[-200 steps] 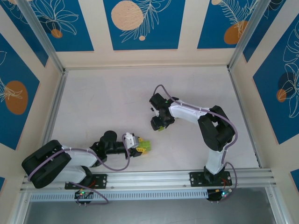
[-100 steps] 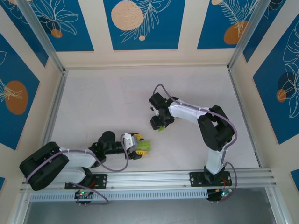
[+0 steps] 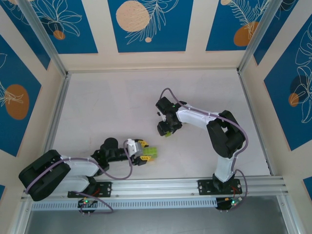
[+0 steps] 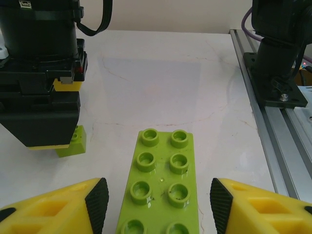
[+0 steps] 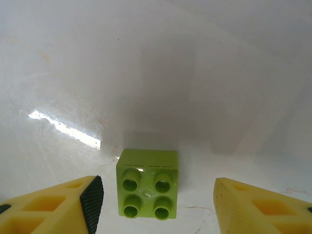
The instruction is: Assemble a carrot with lego
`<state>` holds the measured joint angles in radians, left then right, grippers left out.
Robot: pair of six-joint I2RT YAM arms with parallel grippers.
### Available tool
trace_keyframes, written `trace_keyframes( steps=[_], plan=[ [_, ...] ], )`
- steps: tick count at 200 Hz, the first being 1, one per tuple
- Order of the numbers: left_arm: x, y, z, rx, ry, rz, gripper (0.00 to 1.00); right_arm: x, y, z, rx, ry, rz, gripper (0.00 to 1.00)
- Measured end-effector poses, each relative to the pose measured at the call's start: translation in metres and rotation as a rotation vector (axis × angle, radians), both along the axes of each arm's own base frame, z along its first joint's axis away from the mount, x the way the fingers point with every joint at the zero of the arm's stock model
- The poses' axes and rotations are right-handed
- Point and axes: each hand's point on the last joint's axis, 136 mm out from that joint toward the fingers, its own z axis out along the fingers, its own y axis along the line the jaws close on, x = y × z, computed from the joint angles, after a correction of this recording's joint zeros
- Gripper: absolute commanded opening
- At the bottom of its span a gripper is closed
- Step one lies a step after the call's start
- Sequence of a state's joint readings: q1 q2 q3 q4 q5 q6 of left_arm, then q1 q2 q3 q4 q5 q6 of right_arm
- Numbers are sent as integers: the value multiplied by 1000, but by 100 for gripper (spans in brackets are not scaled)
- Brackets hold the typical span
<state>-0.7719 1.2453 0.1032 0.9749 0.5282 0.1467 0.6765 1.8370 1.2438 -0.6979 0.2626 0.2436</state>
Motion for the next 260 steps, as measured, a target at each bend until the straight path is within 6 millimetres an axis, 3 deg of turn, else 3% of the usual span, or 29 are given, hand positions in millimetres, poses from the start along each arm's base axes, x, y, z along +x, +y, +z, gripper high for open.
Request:
trace_keyframes(
  steps=[45, 138, 260],
  plan=[
    [2, 1, -3, -6, 18, 0, 54, -1, 1, 0, 0, 0, 2, 62],
    [-1, 0, -2, -13, 24, -24, 39, -1, 2, -1, 0, 0, 4, 62],
    [-1, -1, -2, -14, 23, -27, 37, 1, 4, -10, -1, 9, -13, 38]
  ],
)
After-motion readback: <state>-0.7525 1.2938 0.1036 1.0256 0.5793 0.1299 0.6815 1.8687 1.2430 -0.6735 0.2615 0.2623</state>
